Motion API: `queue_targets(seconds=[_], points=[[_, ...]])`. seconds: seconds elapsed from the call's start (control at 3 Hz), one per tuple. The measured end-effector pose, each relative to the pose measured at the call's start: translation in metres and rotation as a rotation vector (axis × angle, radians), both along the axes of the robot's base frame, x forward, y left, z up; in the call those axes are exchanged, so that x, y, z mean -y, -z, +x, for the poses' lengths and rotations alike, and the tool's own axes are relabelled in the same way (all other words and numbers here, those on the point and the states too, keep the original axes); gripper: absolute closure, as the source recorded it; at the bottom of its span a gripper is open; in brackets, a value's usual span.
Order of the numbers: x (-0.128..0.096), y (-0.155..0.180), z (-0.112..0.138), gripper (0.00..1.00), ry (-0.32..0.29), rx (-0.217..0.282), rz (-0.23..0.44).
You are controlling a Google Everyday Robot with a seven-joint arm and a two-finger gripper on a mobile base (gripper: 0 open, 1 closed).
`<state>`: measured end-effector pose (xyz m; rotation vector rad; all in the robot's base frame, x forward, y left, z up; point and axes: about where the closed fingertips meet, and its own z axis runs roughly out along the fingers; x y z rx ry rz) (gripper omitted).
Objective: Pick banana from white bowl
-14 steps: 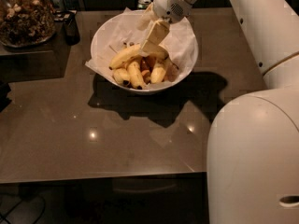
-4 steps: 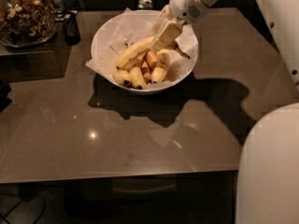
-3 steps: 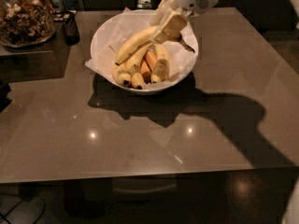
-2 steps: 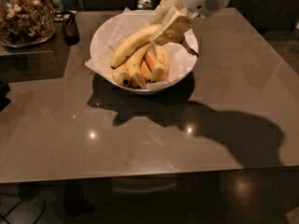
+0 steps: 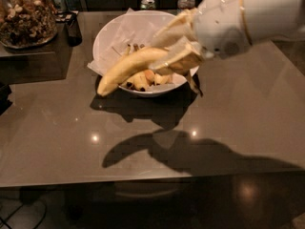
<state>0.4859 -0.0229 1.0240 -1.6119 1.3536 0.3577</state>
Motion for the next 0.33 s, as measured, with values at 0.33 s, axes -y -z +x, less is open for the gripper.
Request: queue_targets(seconds=[0.33], points=[[0.0255,0.0177,-0.0152,1.00,0.052,-0.035,0.019]])
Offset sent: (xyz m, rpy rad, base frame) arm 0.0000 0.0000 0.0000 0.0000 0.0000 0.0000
